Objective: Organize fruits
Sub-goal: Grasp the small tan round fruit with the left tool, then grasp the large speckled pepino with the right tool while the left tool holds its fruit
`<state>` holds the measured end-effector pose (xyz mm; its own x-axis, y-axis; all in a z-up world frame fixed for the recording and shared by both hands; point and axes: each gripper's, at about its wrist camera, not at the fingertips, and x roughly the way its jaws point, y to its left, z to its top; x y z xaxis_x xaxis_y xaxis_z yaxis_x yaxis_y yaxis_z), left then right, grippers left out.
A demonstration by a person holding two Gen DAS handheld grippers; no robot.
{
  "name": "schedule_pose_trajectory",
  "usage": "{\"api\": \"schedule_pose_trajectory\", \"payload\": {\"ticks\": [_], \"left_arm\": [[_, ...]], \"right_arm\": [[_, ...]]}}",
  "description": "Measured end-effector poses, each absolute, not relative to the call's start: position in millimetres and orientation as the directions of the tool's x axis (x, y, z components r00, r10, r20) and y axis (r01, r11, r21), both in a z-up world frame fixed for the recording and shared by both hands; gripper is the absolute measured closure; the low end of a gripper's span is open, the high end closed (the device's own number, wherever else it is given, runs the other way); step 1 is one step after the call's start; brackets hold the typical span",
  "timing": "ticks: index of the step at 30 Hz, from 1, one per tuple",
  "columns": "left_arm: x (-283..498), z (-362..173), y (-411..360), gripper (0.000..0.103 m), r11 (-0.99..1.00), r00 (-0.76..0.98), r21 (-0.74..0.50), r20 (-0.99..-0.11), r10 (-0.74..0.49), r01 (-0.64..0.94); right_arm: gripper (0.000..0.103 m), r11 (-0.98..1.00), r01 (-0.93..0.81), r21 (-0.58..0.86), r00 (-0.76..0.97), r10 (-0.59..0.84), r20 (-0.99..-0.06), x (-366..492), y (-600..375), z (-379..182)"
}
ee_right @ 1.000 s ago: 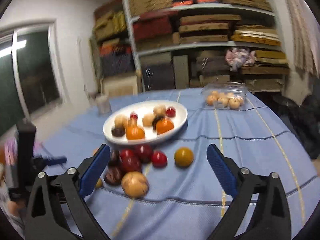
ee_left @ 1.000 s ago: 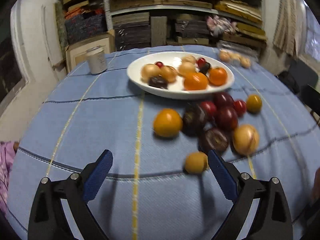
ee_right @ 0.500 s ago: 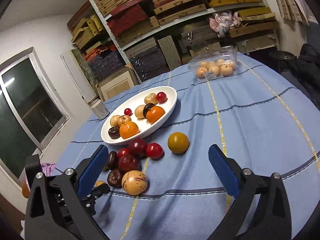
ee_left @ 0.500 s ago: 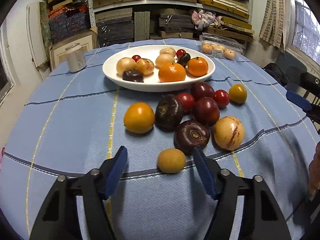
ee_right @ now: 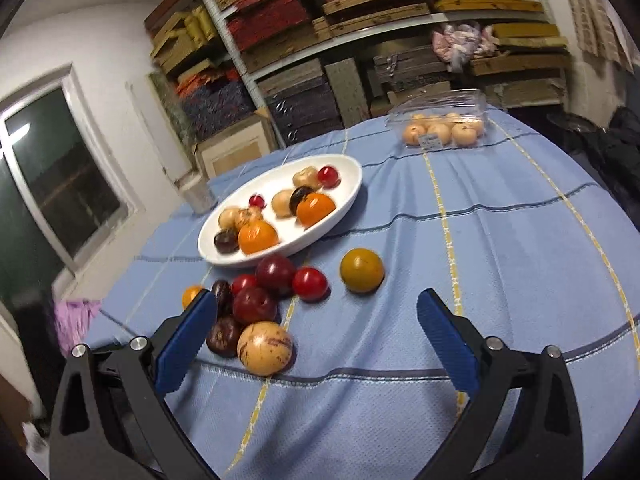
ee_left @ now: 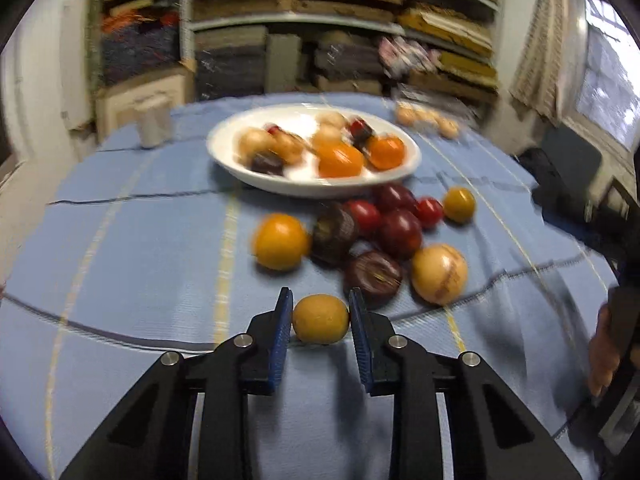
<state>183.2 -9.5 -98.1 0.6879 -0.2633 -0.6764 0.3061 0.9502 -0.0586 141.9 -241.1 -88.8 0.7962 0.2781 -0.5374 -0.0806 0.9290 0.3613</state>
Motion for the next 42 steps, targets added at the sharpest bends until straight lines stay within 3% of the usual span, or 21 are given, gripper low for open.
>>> {"api": "schedule_pose_trajectory", "payload": {"ticks": [7, 9, 11, 21, 38, 42], "left_arm": [[185.8, -99.0, 3.2, 0.074, 0.963, 0.691, -0.063, -0.684, -0.234, 0.263], [185.7, -99.8, 0.0, 0.074, 0.959, 0.685, -0.053, -0.689, -0.236, 0.277], [184.7, -100.7, -0.4, 0.074, 0.956, 0.681, -0.059, -0.690, -0.246, 0.286], [187.4, -104.6, 0.5, 0.074, 0.951, 0.654, -0.090, -0.707, -0.270, 0.296], [184.9, -105.0, -7.0, 0.074, 0.952, 0.667, -0.035, -0.706, -0.239, 0.303], [183.1, -103.9, -8.6, 0.074, 0.952, 0.675, -0.023, -0.700, -0.232, 0.304]], "right_arm": [[0.008, 0.969, -0.173, 0.178, 0.758, 0.247, -0.604, 142.1, -198.7, -100.1], [0.020, 0.969, -0.197, 0.150, 0.743, 0.247, -0.622, 143.0, -189.3, -105.0], [0.024, 0.969, -0.212, 0.128, 0.724, 0.244, -0.645, 146.2, -182.7, -110.7], [0.036, 0.951, -0.243, 0.190, 0.627, 0.303, -0.717, 168.3, -170.7, -127.2], [0.057, 0.949, -0.241, 0.202, 0.593, 0.309, -0.743, 176.5, -169.0, -134.1], [0.058, 0.945, -0.242, 0.220, 0.590, 0.323, -0.739, 176.1, -171.3, -134.2]]}}
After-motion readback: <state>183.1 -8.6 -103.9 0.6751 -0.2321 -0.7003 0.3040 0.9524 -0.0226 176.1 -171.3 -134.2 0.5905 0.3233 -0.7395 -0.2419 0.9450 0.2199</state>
